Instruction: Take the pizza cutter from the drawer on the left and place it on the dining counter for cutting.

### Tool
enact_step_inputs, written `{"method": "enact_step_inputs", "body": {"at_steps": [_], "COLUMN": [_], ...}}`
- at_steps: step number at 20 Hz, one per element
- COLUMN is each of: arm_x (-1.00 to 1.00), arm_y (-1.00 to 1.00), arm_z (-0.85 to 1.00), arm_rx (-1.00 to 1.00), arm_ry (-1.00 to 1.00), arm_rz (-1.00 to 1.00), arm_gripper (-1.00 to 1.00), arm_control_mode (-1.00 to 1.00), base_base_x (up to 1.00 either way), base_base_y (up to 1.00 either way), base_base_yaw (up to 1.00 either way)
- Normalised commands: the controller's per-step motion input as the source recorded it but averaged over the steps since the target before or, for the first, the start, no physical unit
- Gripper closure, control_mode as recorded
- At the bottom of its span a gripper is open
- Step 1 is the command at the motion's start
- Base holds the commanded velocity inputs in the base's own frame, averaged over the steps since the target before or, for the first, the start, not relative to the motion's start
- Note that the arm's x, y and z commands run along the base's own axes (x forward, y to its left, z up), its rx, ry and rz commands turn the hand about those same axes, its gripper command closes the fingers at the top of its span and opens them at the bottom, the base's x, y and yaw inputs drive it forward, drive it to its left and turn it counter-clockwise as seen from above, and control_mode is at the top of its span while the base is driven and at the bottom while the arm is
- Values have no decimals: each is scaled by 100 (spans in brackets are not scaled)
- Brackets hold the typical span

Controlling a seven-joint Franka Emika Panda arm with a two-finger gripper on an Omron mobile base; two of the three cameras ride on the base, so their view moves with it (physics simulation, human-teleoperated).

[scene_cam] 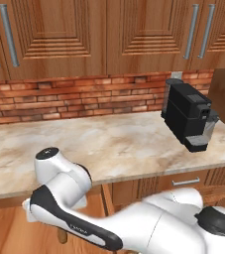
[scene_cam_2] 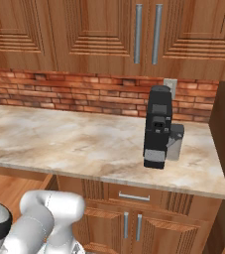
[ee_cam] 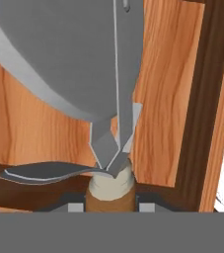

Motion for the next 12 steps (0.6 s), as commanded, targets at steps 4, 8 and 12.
{"method": "enact_step_inputs", "body": {"at_steps": [4,8,12], "arm_x": [0,0,1], "arm_y": [-53,-55,-55], "arm_z": [73,70,55], "arm_rx": [2,0,0], "arm_ry": [-6,-4,-2], "arm_rz": [0,0,-1], "arm_gripper": [100,100,100], "arm_control_mode": [-100,-100,-100], "base_base_x": [0,0,0], "base_base_y": [0,0,0], "base_base_yaw": [0,0,0]}}
